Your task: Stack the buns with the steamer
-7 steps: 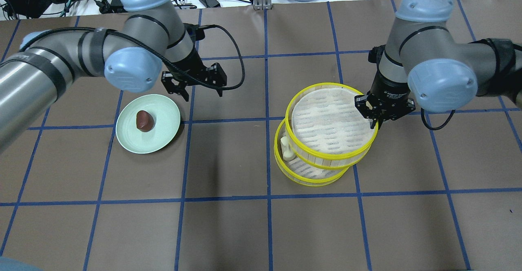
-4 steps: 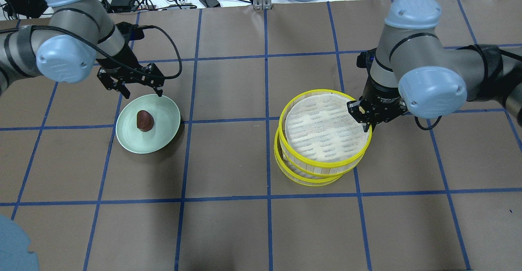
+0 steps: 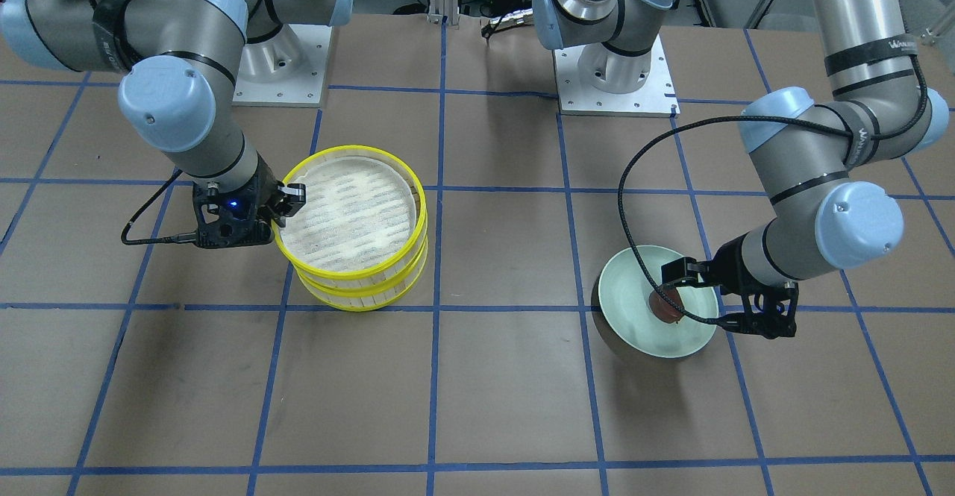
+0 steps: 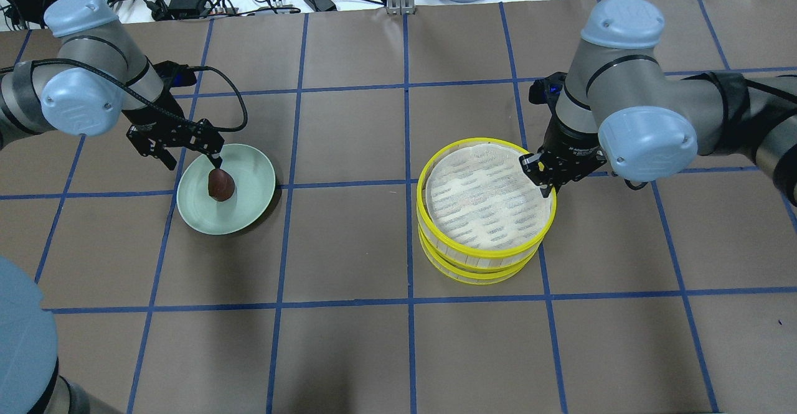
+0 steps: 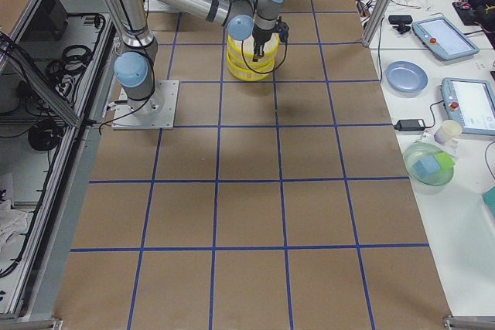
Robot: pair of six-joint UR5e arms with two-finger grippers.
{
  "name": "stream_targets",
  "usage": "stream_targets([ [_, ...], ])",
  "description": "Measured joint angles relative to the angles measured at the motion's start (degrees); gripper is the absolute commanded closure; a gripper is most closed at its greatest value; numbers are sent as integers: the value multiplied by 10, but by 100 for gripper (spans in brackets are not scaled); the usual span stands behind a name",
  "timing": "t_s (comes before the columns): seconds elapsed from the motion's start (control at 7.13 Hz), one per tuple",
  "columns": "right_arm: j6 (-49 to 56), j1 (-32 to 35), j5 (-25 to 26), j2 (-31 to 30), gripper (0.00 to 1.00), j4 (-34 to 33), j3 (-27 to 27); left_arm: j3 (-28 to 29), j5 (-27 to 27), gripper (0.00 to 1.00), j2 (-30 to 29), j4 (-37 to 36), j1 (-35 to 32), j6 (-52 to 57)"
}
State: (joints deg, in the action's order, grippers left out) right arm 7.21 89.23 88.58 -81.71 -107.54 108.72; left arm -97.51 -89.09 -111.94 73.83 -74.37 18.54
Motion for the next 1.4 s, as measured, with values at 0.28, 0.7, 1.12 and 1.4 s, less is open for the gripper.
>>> stream_targets([
  [0.28,8,0,6,7,100,0,0,0,10,2,-27,-3,0,-2],
  [0.7,9,1,6,13,100,2,0,0,44,72,-56,-12,0,-31],
  [1.12,4,3,6,17,71,11,0,0,47,100,-63,-13,0,-32],
  [1.4,3,3,8,20,71,13,0,7,46,100,-57,-13,0,-30],
])
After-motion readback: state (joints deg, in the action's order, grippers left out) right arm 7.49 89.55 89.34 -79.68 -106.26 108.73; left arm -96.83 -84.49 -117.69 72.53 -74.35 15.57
